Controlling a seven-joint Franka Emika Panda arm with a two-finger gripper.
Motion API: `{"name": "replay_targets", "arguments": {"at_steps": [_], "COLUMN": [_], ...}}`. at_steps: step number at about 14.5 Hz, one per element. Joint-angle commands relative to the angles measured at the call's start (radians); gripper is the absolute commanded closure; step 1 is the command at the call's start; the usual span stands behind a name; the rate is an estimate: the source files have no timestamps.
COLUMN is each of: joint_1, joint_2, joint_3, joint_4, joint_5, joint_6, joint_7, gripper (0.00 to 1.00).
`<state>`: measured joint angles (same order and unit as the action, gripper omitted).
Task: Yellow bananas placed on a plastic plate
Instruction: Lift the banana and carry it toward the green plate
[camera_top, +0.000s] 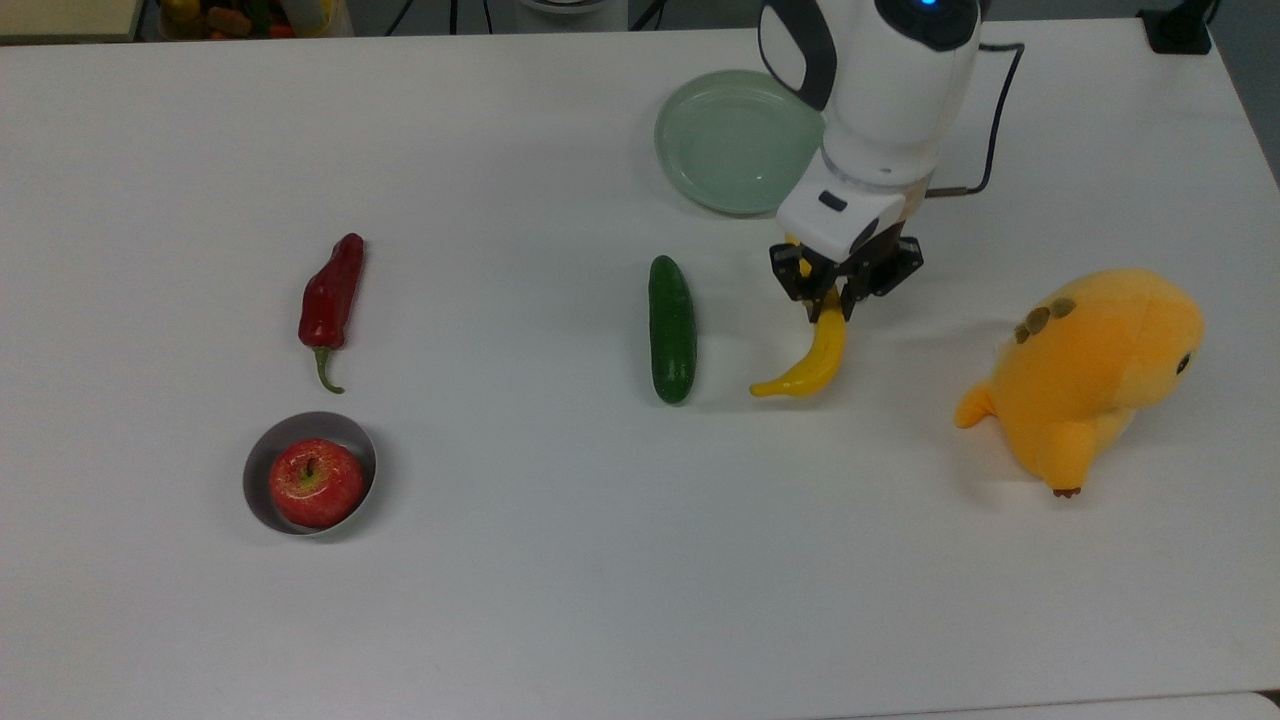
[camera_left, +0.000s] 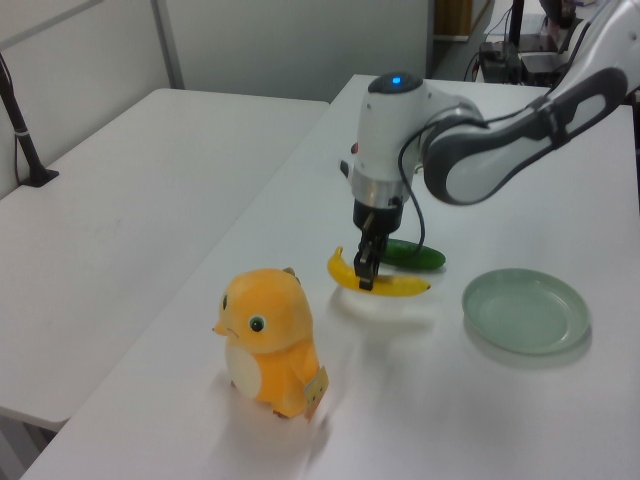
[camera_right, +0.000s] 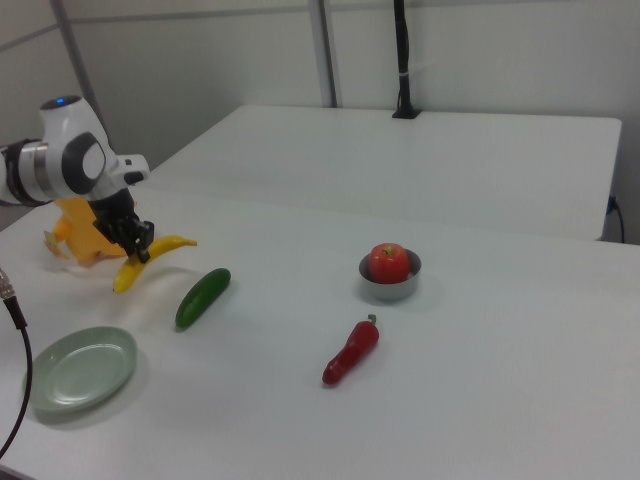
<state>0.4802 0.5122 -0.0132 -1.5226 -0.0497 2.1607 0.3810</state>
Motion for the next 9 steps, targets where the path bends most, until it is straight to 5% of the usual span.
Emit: {"name": "replay_targets", "arguments": {"at_steps": [1,9], "joint_1": [0.005,-0.015], "joint_2": [-0.127,-0.279], "joint_3": [-0.004,-0.001], "joint_4": [-0.03,-0.106], "joint_5": [-0.002,0.046], "joint_6": [-0.155,-0.527], "joint_7": [0.016,-0.023], "gripper": [0.99,0.99]}}
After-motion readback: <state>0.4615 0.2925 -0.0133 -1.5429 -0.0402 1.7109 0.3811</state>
